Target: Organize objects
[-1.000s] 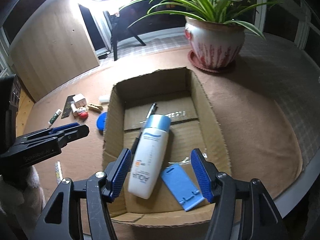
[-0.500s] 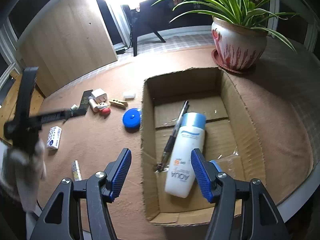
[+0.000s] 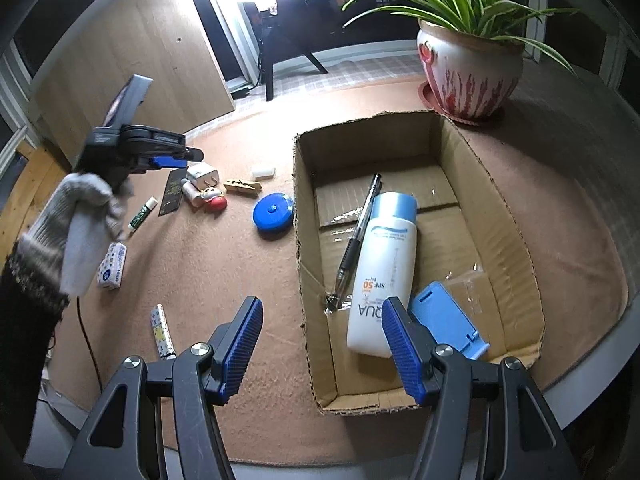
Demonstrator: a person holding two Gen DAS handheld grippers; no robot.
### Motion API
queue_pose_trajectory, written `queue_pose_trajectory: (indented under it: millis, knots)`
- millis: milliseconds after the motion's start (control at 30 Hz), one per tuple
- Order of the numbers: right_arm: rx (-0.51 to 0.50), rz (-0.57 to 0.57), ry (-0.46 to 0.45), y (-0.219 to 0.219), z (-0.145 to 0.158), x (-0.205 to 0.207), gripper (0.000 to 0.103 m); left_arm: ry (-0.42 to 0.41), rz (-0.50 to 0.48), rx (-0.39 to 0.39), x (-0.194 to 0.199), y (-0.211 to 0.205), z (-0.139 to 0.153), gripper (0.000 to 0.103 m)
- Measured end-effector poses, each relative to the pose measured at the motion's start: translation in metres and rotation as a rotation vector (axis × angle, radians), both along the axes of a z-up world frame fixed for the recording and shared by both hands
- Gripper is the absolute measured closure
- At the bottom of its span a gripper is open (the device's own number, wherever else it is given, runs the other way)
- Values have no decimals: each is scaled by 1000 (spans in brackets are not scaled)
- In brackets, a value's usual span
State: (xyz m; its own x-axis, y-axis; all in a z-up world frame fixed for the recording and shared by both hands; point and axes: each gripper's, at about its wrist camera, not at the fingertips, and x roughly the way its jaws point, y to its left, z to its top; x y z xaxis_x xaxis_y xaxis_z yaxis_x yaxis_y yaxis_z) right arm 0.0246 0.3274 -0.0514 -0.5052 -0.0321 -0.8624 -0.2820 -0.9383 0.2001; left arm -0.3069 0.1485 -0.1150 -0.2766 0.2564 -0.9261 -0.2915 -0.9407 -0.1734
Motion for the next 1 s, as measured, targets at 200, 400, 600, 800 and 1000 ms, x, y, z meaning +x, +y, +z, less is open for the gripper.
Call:
queue_pose_trajectory:
  millis: [200, 400, 600, 800, 1000]
  knots:
    - [-6, -13, -15, 3, -5, 1, 45, -61, 5, 20, -15, 3, -23, 67]
    - [-14, 13, -11, -4, -5, -7, 45, -41, -89, 15, 8, 13, -24, 66]
    - [-20, 60, -2, -18, -2, -17, 45, -31, -125, 49, 42, 9, -26, 65]
    - [-30, 101, 0, -31, -2, -24, 45, -31, -153, 85, 82, 2, -27, 65]
    - [-48, 142, -10, -46, -7, -32, 45, 7, -199, 58, 117, -2, -23, 65]
